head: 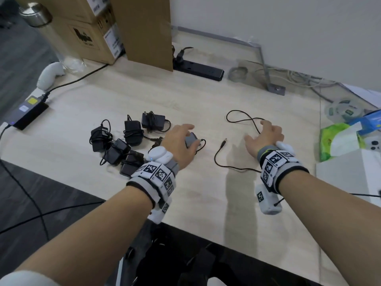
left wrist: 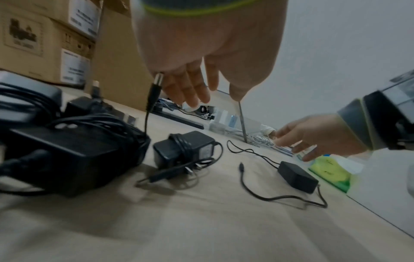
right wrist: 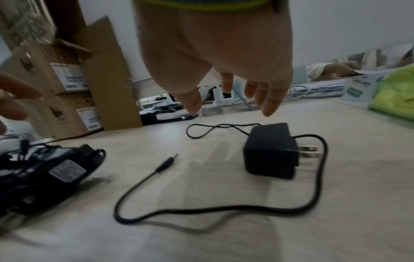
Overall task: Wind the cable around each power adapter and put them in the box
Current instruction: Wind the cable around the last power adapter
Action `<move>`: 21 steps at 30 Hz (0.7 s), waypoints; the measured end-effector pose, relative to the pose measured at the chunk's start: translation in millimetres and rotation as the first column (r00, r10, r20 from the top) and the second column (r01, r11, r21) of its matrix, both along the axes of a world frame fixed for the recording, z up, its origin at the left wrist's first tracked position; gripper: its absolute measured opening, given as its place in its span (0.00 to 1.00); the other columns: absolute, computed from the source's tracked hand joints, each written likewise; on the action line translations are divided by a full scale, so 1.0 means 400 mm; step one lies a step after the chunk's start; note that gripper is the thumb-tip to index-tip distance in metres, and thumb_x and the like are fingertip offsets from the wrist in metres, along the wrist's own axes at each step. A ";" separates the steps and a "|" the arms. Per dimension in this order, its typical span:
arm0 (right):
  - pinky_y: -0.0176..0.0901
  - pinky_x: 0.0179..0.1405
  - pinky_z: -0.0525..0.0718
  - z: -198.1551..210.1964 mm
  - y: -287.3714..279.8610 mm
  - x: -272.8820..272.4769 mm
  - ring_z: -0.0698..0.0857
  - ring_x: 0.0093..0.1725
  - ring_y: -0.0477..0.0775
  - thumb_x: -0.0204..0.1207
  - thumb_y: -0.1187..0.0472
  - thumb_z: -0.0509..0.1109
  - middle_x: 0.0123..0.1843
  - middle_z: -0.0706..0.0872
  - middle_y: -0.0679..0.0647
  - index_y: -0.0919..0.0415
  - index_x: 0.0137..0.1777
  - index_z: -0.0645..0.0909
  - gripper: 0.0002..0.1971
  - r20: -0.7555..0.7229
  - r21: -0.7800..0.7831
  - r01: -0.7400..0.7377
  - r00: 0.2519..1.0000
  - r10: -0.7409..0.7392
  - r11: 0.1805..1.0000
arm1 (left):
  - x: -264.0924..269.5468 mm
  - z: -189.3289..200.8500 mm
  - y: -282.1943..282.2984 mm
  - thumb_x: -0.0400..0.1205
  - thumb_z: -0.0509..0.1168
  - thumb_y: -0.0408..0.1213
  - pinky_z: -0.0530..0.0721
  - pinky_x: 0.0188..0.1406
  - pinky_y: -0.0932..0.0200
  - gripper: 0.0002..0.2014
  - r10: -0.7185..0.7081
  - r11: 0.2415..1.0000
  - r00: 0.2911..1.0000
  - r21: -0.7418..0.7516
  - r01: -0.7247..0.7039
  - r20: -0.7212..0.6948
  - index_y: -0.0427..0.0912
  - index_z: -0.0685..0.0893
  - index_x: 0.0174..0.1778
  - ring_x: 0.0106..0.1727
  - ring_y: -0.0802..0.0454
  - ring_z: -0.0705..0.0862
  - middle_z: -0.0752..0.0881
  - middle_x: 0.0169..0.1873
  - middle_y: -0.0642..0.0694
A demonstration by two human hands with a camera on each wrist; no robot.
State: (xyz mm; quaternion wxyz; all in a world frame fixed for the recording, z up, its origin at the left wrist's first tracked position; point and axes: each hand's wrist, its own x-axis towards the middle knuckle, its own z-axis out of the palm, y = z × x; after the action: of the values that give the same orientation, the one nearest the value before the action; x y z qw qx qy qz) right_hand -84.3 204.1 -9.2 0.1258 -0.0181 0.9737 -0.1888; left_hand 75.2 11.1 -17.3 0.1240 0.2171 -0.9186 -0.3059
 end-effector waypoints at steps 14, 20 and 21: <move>0.63 0.64 0.76 -0.074 0.043 -0.028 0.71 0.65 0.72 0.73 0.53 0.70 0.70 0.61 0.63 0.48 0.75 0.60 0.32 0.183 0.167 0.115 0.972 -0.146 0.979 | 0.002 -0.028 0.067 0.76 0.66 0.45 0.81 0.47 0.45 0.13 -0.126 0.968 0.979 -0.237 0.086 -0.163 0.42 0.86 0.52 0.46 0.40 0.82 0.86 0.43 0.46; 0.60 0.60 0.80 -0.029 0.008 -0.001 0.77 0.58 0.72 0.73 0.52 0.66 0.67 0.66 0.62 0.44 0.74 0.62 0.30 0.213 0.012 0.168 0.963 -0.167 0.986 | 0.009 -0.038 0.089 0.78 0.64 0.47 0.83 0.49 0.48 0.15 -0.113 0.993 0.989 0.020 0.116 -0.100 0.46 0.83 0.58 0.47 0.53 0.80 0.82 0.47 0.52; 0.58 0.60 0.81 -0.012 -0.008 0.006 0.77 0.58 0.71 0.71 0.52 0.68 0.68 0.66 0.61 0.43 0.75 0.62 0.32 0.218 -0.065 0.174 0.963 -0.156 0.983 | 0.004 -0.034 0.088 0.78 0.66 0.46 0.84 0.51 0.49 0.15 -0.080 0.992 0.994 0.095 0.087 -0.073 0.48 0.83 0.59 0.45 0.57 0.79 0.81 0.46 0.55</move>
State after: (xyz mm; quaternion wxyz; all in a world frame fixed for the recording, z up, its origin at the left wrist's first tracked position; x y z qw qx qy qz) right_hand -81.8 200.9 -13.9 0.2117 0.0782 0.9441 -0.2402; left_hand 76.8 46.3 -30.7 0.1320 0.1736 -0.9059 -0.3631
